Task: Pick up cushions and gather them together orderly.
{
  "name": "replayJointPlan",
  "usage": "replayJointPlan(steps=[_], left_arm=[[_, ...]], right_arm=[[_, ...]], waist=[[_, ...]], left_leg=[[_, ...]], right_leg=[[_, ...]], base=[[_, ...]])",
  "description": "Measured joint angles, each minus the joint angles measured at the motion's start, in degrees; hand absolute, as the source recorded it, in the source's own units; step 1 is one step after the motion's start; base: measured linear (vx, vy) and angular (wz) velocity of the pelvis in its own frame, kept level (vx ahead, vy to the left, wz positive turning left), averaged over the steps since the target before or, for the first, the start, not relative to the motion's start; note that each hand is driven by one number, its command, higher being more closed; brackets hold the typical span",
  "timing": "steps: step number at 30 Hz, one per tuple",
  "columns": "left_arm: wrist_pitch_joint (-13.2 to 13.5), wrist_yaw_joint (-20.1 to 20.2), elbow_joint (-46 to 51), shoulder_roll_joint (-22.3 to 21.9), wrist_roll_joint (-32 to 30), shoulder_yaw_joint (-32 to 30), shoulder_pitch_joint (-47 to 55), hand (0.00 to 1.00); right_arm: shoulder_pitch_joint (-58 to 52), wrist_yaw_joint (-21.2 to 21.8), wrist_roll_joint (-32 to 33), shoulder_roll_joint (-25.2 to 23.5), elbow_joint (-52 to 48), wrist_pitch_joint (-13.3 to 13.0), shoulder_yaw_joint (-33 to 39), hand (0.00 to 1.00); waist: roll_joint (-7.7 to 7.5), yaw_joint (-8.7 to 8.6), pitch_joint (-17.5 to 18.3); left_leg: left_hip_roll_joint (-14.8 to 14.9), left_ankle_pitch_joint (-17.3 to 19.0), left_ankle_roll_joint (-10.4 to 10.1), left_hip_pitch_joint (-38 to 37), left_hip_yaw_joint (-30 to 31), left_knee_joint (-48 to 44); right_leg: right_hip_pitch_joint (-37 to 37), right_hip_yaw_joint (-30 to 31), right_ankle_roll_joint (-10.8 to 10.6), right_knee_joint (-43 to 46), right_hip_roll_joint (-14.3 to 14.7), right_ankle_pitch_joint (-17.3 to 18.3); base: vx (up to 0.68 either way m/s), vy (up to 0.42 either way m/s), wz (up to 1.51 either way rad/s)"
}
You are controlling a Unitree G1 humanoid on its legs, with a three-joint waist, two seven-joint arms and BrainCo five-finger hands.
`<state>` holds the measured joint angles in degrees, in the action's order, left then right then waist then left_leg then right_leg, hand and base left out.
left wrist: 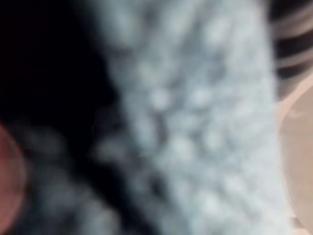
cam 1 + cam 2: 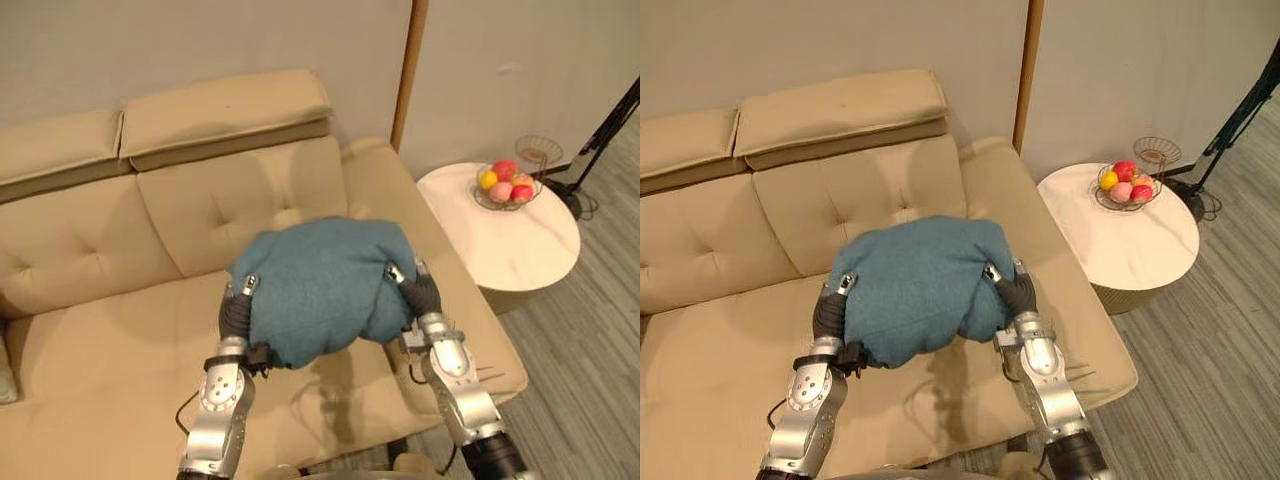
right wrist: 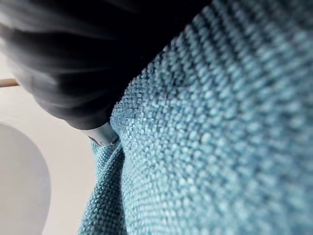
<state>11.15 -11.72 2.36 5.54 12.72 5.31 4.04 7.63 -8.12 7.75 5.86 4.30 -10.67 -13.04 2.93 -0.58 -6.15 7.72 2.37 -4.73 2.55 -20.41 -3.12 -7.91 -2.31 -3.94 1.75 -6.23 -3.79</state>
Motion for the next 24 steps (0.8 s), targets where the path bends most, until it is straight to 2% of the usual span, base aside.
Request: replayJointPlan(steps=[4, 5, 6, 8, 9, 12, 15, 16, 17, 20, 24], left_arm=[[0.62, -5.42, -3.68, 2.47, -0.57, -3.45, -15.65, 1.0], [0.66, -6.58, -5.7, 3.71, -0.82, -3.6, -20.25, 1.0], [0.65, -9.02, -9.89, 6.58, -1.22, -3.52, -29.64, 1.0], [0.62, -11.23, -13.16, 9.22, -2.25, -3.5, -37.43, 1.0], [0.56, -13.43, -16.37, 11.58, -2.98, -3.26, -45.46, 1.0], [0.48, -15.92, -21.01, 14.65, -4.4, -3.17, -57.09, 1.0], [0.51, -17.35, -28.26, 16.48, -5.87, -3.17, -70.25, 1.0], [0.58, -17.34, -32.03, 17.25, -6.38, -3.08, -75.53, 1.0], [0.61, -17.3, -34.84, 17.99, -6.68, -3.0, -79.25, 0.0], [0.63, -17.28, -41.81, 19.06, -6.6, -3.01, -86.82, 0.0], [0.64, -16.95, -47.91, 18.98, -5.72, -3.21, -88.7, 0.0]], right_arm=[[16.66, -6.03, -3.4, -1.2, 5.53, -0.22, 0.4, 1.0], [20.92, -7.17, -3.94, -1.2, 7.51, -0.2, 1.32, 1.0], [29.24, -9.82, -5.46, -1.06, 11.35, -0.11, 3.33, 1.0], [35.76, -12.0, -6.23, -1.08, 13.81, 0.04, 4.75, 1.0], [41.98, -13.82, -6.48, -1.08, 15.74, 0.03, 6.69, 1.0], [52.18, -16.62, -7.79, -1.35, 20.52, 0.01, 10.47, 1.0], [63.09, -20.44, -8.41, -2.09, 27.18, 0.01, 13.86, 1.0], [66.35, -21.89, -8.92, -1.97, 28.91, -0.08, 14.64, 0.0], [68.83, -22.46, -9.63, -1.93, 30.25, -0.18, 15.48, 0.0], [74.79, -24.2, -10.12, 0.36, 36.02, -0.24, 15.99, 0.0], [76.65, -22.84, -9.35, 3.04, 42.14, -0.41, 16.51, 0.0]], waist=[[0.22, 0.31, -4.33], [0.16, 1.07, -5.64], [0.29, 1.82, -8.01], [0.19, 2.21, -10.37], [0.25, 2.91, -12.28], [0.18, 3.19, -14.81], [0.29, 3.13, -15.43], [0.27, 3.06, -15.45], [0.27, 3.08, -15.46], [0.27, 2.87, -16.48], [0.14, 2.87, -18.9]], left_leg=[[-0.39, -3.23, 0.57, 8.38, 1.92, 0.11], [-0.43, -3.95, 0.75, 9.96, 2.45, 0.06], [-0.52, -5.5, 0.82, 13.22, 3.29, 0.07], [-0.57, -6.92, 0.99, 15.33, 3.94, 0.26], [-0.68, -8.29, 1.01, 17.36, 4.69, 0.58], [-0.86, -10.43, 1.09, 19.83, 5.84, 1.35], [-1.06, -12.71, 1.11, 22.56, 6.98, 3.41], [-1.29, -13.81, 1.23, 23.49, 7.74, 4.81], [-1.51, -14.86, 1.31, 24.23, 7.89, 6.26], [-1.83, -16.94, 1.5, 27.07, 8.78, 8.51], [-2.01, -17.75, 1.78, 30.37, 9.92, 8.51]], right_leg=[[-6.54, -2.64, 0.8, -1.17, -0.48, -3.3], [-7.51, -2.93, 0.88, -2.14, -0.49, -4.44], [-9.7, -3.9, 1.22, -3.31, -0.51, -6.16], [-11.17, -4.49, 1.6, -3.88, -0.41, -7.41], [-12.96, -5.03, 1.83, -4.24, -0.29, -8.4], [-14.82, -5.84, 2.25, -4.97, -0.12, -9.82], [-17.46, -7.0, 2.61, -5.77, 0.0, -10.89], [-18.26, -7.36, 2.73, -6.79, 0.11, -11.62], [-19.31, -7.77, 2.67, -7.4, 0.12, -12.06], [-22.57, -8.57, 2.81, -7.41, 0.16, -12.78], [-25.18, -9.3, 2.76, -7.42, 0.22, -13.16]], base=[[-0.2, -0.029, 0.27], [-0.22, -0.044, 0.26], [-0.23, -0.048, 0.27], [-0.22, -0.042, 0.25], [-0.17, -0.03, 0.18], [-0.14, -0.028, 0.19], [-0.11, -0.021, 0.18], [-0.1, -0.007, 0.16], [-0.08, -0.004, 0.14], [-0.07, 0.009, 0.13], [-0.03, 0.046, 0.17]])
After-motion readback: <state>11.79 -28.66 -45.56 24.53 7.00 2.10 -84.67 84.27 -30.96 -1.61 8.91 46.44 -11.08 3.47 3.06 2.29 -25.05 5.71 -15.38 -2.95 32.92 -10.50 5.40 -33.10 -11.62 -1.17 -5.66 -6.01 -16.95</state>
